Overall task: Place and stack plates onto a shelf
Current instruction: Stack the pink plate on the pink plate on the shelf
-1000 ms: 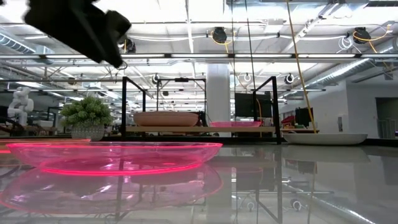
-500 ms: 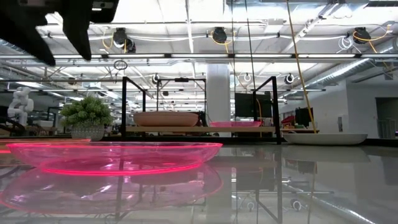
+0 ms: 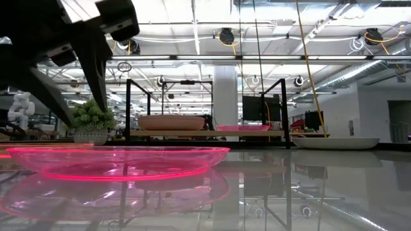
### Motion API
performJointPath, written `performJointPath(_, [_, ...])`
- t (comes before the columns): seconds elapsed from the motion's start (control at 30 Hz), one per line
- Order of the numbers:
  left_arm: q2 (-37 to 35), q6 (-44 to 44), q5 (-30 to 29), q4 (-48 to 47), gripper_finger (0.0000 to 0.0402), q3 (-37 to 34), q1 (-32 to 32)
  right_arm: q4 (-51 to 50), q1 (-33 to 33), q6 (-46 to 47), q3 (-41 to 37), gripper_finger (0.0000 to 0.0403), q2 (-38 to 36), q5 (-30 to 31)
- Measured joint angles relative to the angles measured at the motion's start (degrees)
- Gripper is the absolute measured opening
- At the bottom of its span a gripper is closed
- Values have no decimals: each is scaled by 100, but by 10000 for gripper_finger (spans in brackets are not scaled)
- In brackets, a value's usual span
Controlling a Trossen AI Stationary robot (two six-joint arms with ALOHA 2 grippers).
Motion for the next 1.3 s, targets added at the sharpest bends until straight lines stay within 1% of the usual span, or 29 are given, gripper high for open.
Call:
performJointPath(0.1, [19, 310, 83, -27, 157, 1, 39, 0, 0, -87, 0, 205, 0, 6])
performJointPath(0.2, [17, 522, 359, -91, 157, 1, 69, -3, 0, -160, 0, 205, 0, 7])
performJointPath(0.33, [17, 857, 459, -285, 157, 0, 82, -7, 0, -161, 0, 205, 0, 13])
performJointPath(0.53, [49, 1291, 783, -277, 157, 1, 161, -8, 0, -161, 0, 205, 0, 16])
performJointPath(0.73, [242, 1680, 878, -95, 156, -1, 252, -7, 0, -165, 0, 205, 0, 20])
performJointPath(0.97, [321, 1896, 985, -57, 155, -2, 349, -7, 0, -185, 0, 205, 0, 20])
performJointPath(1.07, [321, 1957, 1198, -74, 139, -2, 418, -28, 0, -206, 0, 205, 0, 21])
performJointPath(1.2, [321, 2037, 1249, -76, 103, -2, 436, -28, 0, -248, 0, 205, 0, 22])
performJointPath(1.3, [321, 2042, 1341, -49, 82, -2, 436, -28, 0, -249, 0, 205, 0, 22])
